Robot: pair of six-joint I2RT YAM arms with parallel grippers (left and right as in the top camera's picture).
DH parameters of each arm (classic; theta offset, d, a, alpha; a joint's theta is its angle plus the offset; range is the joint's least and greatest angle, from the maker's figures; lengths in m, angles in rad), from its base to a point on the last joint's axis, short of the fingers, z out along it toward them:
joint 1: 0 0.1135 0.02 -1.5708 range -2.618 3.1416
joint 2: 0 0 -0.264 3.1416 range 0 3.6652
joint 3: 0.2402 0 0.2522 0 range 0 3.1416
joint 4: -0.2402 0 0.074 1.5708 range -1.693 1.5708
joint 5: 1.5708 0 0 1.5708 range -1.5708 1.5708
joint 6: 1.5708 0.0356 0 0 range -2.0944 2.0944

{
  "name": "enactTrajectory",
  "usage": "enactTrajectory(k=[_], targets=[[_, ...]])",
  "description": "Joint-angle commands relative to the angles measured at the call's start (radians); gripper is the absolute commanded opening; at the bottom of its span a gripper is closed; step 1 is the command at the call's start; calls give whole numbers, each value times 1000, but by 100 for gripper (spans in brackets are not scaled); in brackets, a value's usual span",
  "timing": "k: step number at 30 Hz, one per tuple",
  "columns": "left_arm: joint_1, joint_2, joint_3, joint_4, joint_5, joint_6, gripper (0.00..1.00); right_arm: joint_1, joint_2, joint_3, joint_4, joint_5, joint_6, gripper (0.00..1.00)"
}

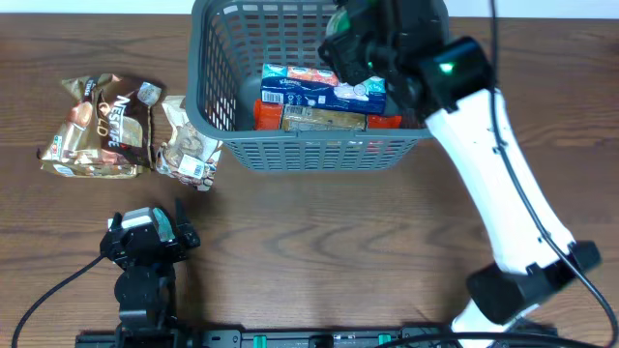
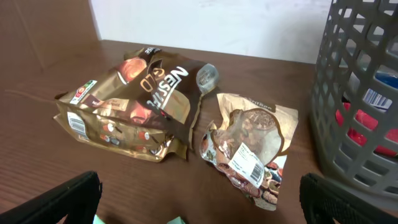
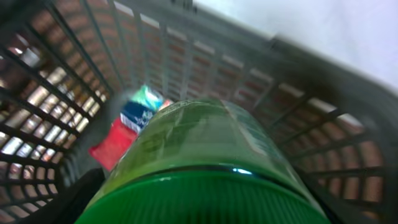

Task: Pack container
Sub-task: 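Lift the green-capped jar with the right gripper and carry it over the basket, then lower the jar into the basket, open the right gripper, withdraw right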

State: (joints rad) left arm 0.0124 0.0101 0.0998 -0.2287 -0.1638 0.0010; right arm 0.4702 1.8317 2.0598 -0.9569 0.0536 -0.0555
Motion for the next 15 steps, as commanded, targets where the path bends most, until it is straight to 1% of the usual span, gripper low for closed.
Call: enactTrajectory(k=[1,9,15], targets=[[6,-6,-25,-8,-3,10,99,8,53,20,-10,10,20,1],[6,-6,-25,-8,-3,10,99,8,216,20,-81,10,25,1],[6,-6,-25,-8,-3,10,99,8,268,19,-104,10,25,1]])
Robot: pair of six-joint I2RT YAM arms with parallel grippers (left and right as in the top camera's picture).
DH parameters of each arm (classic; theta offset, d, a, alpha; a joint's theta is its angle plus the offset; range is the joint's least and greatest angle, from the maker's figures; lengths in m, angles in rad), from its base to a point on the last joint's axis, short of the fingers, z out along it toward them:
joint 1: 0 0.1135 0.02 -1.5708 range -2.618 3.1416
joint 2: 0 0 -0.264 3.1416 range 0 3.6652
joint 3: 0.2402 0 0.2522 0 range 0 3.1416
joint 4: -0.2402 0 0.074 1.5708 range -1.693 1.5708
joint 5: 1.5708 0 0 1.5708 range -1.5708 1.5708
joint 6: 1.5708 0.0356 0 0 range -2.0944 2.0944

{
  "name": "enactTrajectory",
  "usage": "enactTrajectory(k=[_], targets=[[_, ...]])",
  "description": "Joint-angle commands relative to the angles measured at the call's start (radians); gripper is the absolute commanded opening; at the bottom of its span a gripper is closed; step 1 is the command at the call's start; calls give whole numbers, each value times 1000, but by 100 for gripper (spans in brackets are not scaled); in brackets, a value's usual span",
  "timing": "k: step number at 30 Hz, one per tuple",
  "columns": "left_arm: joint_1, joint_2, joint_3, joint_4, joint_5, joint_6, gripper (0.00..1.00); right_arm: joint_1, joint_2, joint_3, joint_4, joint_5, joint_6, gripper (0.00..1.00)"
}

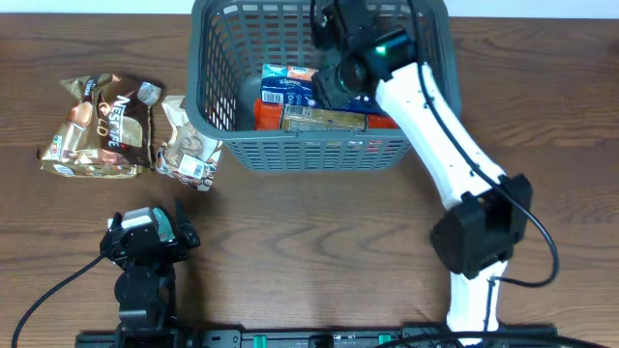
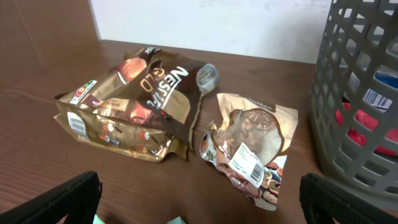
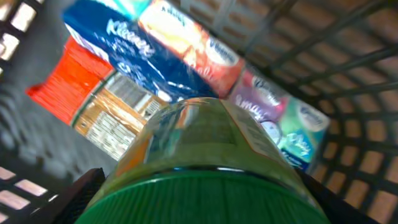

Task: Pack container
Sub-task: 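Lower the jar into the basket, open the right gripper, withdraw right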

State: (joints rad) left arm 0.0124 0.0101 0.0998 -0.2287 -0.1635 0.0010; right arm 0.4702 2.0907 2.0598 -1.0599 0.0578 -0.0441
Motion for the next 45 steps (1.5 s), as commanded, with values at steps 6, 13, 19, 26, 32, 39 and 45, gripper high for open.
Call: enactTrajectory(k=[6,13,19,26,32,39,45], targets=[[6,-6,-25,-8,-4,10,99,7,18,19,-3,6,14,1],[6,-6,-25,-8,-4,10,99,7,18,19,-8,6,14,1],[6,-6,-25,-8,-4,10,99,7,18,19,-8,6,13,65],[6,-6,-25,-8,-4,10,99,7,18,19,-6,6,13,99],[6,-6,-25,-8,-4,10,99,7,17,20,5,6,13,99],[6,-6,-25,-8,-4,10,99,8,-13,105,1,6,14,99],[6,-6,-25,-8,-4,10,98,1,-32,386,-87,80,72,99]])
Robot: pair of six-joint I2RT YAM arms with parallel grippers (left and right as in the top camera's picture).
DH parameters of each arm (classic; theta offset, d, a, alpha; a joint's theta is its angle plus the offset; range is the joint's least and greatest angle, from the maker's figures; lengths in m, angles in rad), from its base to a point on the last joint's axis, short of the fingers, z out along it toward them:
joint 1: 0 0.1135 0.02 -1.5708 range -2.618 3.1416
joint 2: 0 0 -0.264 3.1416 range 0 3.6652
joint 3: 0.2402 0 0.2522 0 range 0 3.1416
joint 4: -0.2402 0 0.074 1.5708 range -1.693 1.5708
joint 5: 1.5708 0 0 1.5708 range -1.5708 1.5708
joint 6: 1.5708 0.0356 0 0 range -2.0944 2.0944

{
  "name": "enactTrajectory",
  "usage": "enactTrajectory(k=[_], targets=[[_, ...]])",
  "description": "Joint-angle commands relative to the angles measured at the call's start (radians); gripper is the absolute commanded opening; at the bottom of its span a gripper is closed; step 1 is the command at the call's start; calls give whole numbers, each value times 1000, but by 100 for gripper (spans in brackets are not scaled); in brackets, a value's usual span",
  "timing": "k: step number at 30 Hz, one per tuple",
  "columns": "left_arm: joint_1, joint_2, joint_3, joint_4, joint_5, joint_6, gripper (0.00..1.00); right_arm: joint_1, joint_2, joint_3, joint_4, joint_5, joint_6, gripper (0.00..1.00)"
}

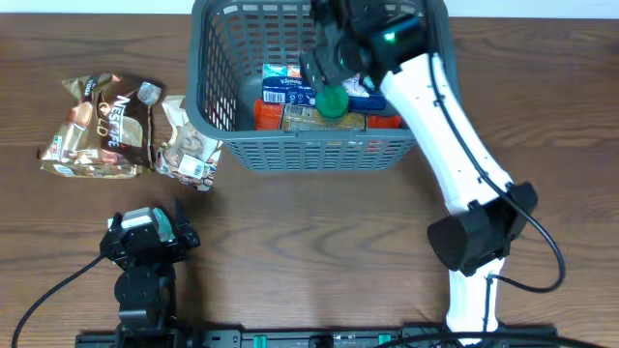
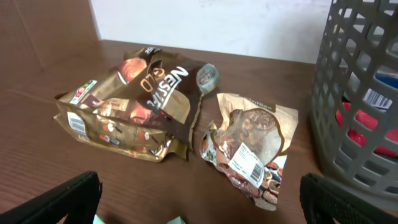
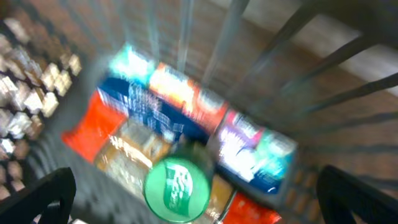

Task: Pack container
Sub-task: 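Lower the jar into the basket, open the right gripper, withdraw right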

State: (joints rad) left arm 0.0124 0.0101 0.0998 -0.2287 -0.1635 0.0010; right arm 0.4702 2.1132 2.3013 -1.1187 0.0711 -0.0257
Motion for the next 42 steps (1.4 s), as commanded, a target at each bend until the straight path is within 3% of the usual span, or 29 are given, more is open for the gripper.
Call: enactTrajectory(k=[1,7,11,24,42], targets=[[6,-6,-25,-8,-4,10,99,-2,-56,196,-51,88,65,99],[6,-6,-25,-8,-4,10,99,-59,-70,477,-209,207,146,99],[6,-6,-25,-8,-4,10,99,-132,-112,554,-274,229,176,99],[6,-6,-25,-8,-4,10,99,-482,-261,557,-411,211,317,99],[6,-6,-25,-8,-4,10,98,-515,-261,557,-449,190,317,99]])
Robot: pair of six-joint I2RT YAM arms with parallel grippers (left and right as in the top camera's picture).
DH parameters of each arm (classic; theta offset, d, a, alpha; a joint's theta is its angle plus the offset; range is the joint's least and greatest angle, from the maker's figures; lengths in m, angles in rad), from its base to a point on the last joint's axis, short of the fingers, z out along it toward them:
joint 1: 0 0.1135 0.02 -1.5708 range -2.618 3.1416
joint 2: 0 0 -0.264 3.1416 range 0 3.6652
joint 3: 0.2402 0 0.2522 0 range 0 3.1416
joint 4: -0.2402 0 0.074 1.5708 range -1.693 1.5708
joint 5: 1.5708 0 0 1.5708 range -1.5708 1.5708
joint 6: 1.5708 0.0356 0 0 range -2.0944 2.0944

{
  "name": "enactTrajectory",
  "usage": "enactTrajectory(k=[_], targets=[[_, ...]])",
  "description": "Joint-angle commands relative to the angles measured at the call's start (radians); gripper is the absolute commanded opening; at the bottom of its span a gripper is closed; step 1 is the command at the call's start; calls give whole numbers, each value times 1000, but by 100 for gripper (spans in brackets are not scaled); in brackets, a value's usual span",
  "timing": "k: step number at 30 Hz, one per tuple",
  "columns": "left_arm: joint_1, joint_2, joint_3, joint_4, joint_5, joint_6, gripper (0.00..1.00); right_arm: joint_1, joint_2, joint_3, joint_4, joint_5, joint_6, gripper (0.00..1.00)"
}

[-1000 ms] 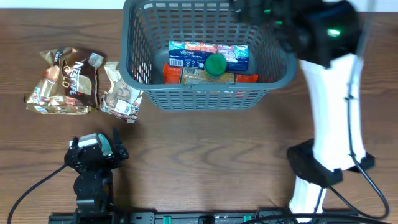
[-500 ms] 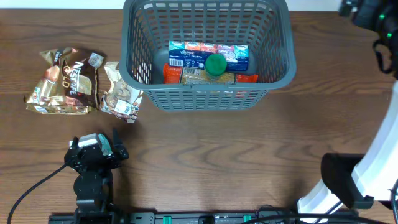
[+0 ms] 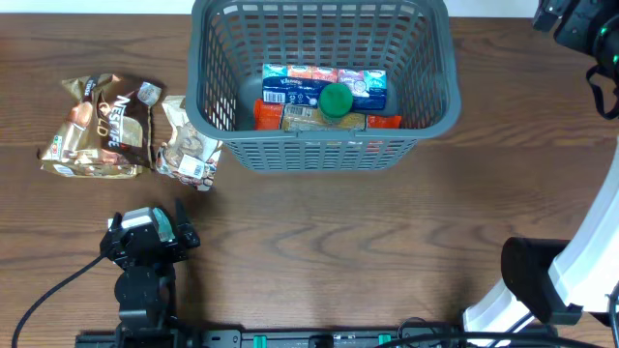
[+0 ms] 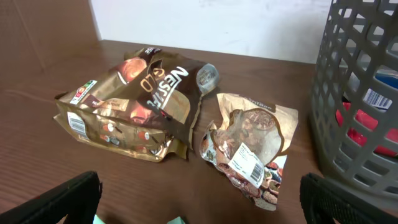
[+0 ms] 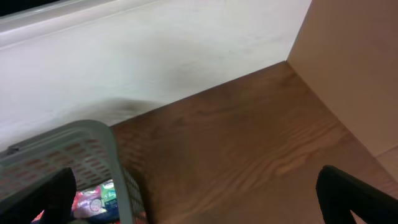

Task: Pack container
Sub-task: 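Lower the jar into the basket, open the right gripper, withdraw right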

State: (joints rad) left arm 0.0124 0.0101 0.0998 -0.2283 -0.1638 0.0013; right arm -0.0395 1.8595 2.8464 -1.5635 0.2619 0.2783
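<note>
The grey basket (image 3: 319, 145) stands at the back middle of the table. In it lie a blue tissue pack (image 3: 290, 85), a red pack (image 3: 268, 114) and a brown box (image 3: 309, 118), and a green-capped bottle (image 3: 336, 100) stands among them. Left of the basket lie a brown Nescafe Gold bag (image 4: 137, 106) and a clear snack pouch (image 4: 249, 146). My left gripper (image 4: 199, 208) rests open near the front edge, facing both bags. Open and empty, my right gripper (image 5: 199, 199) hangs at the back right (image 3: 575, 21), beyond the basket's right rim (image 5: 93, 140).
A light wall runs behind the table in both wrist views. A tan panel (image 5: 348, 68) stands at the table's far right. The right arm's base (image 3: 542, 285) sits at the front right.
My right gripper was open just above the bottle inside the basket. It is now out of the basket at the back right. The bottle stays standing in the basket. The left arm has not moved.
My right gripper first held the green-capped bottle over the basket's back. Then it held it low among the packs. Then it was open above the bottle, which stood in the basket. Now the gripper is clear of the basket, empty.
</note>
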Motion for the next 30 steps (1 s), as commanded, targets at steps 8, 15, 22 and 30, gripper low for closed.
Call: enactTrajectory(k=[8,15,22,30], targets=[[6,-6,-25,-8,-3,10,99,-6,-7,12,-5,-1,13,99],[6,-6,-25,-6,-4,10,99,-6,-7,12,-5,-1,13,99],[6,-6,-25,-5,-4,10,98,-6,-7,12,-5,-1,13,99],[6,-6,-25,10,-3,8,99,-6,-7,12,-5,-1,13,99]])
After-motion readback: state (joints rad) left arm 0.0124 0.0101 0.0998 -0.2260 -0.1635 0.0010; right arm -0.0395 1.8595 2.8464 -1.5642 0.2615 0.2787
